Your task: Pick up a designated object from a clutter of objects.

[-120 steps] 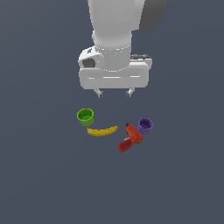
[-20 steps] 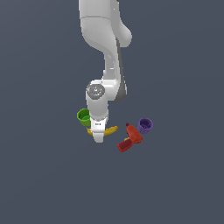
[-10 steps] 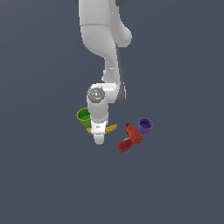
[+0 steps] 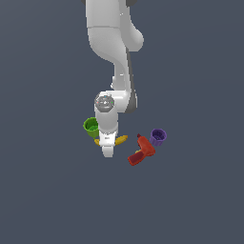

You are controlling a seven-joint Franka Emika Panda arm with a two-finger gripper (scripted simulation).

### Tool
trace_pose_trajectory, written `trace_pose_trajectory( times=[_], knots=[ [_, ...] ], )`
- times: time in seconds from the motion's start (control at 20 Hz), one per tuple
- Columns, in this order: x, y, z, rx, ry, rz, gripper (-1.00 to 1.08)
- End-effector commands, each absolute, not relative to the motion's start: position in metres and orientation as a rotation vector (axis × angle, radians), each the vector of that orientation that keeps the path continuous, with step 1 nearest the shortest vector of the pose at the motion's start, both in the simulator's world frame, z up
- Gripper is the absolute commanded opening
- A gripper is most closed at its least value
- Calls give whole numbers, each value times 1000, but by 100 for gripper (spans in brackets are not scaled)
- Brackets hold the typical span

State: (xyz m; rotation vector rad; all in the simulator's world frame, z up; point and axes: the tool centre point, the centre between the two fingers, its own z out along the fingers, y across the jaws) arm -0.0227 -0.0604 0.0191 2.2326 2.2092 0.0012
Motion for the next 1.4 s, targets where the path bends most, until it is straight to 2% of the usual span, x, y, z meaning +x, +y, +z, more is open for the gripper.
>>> trace_pose_trajectory(
  times=[0.0, 0.3, 0.6, 1.35],
  knots=[
    [-23, -61, 19, 2233, 2209, 1, -100],
    [-19, -64, 33, 2232, 2210, 1, -100],
    [-9, -73, 67, 2232, 2211, 1, -100],
    [33, -110, 211, 2231, 2219, 8, -100]
  ],
)
